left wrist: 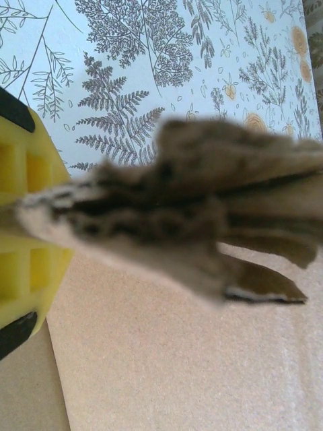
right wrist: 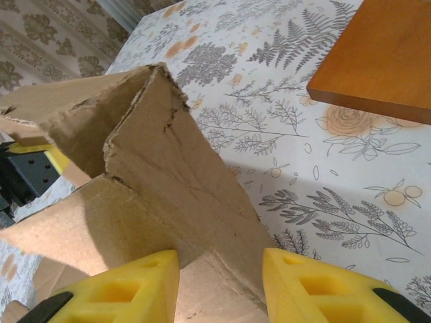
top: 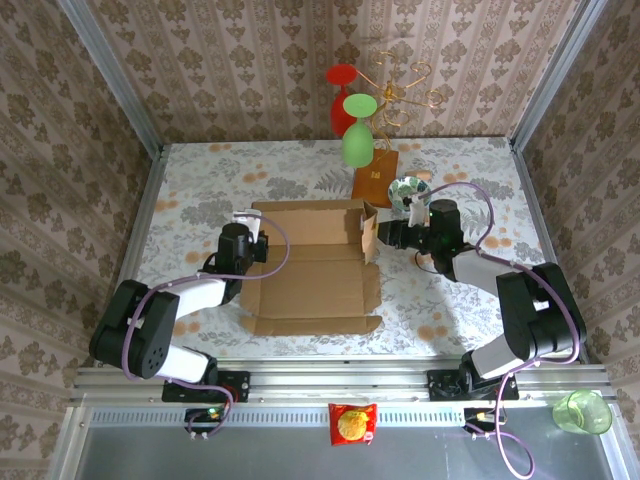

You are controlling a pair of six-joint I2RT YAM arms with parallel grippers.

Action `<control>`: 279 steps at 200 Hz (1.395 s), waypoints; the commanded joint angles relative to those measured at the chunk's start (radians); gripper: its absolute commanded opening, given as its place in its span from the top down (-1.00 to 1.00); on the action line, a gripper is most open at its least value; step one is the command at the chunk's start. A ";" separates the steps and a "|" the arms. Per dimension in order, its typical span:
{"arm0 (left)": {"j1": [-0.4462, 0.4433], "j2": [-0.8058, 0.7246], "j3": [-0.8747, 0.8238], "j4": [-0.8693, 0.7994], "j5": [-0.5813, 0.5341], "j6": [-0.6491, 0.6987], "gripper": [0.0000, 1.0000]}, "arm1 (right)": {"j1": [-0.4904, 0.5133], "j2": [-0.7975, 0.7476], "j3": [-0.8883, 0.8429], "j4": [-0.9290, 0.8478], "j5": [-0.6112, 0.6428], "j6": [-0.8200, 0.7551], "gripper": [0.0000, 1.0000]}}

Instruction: Fold the paper box

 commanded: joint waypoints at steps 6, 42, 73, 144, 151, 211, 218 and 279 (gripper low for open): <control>0.009 0.007 0.020 -0.016 0.018 0.023 1.00 | 0.013 0.016 0.007 0.001 -0.035 -0.055 0.22; 0.009 0.007 0.022 -0.013 0.026 0.028 1.00 | 0.038 0.016 0.026 -0.038 0.004 -0.116 0.17; 0.010 0.008 0.023 -0.013 0.028 0.030 1.00 | 0.069 0.017 0.036 -0.055 0.043 -0.164 0.11; 0.003 0.006 0.025 -0.011 0.028 0.041 1.00 | 0.139 0.026 0.069 -0.075 0.220 -0.232 0.03; 0.002 0.006 0.025 -0.010 0.026 0.044 1.00 | 0.143 0.029 0.073 -0.078 0.234 -0.233 0.03; -0.003 0.010 0.031 -0.015 0.022 0.049 1.00 | 0.184 0.072 0.113 -0.080 0.306 -0.258 0.17; -0.005 0.010 0.032 -0.013 0.022 0.050 1.00 | 0.192 0.078 0.114 -0.079 0.322 -0.261 0.19; -0.012 0.017 0.041 -0.019 0.018 0.057 1.00 | 0.256 0.124 0.159 -0.080 0.463 -0.269 0.33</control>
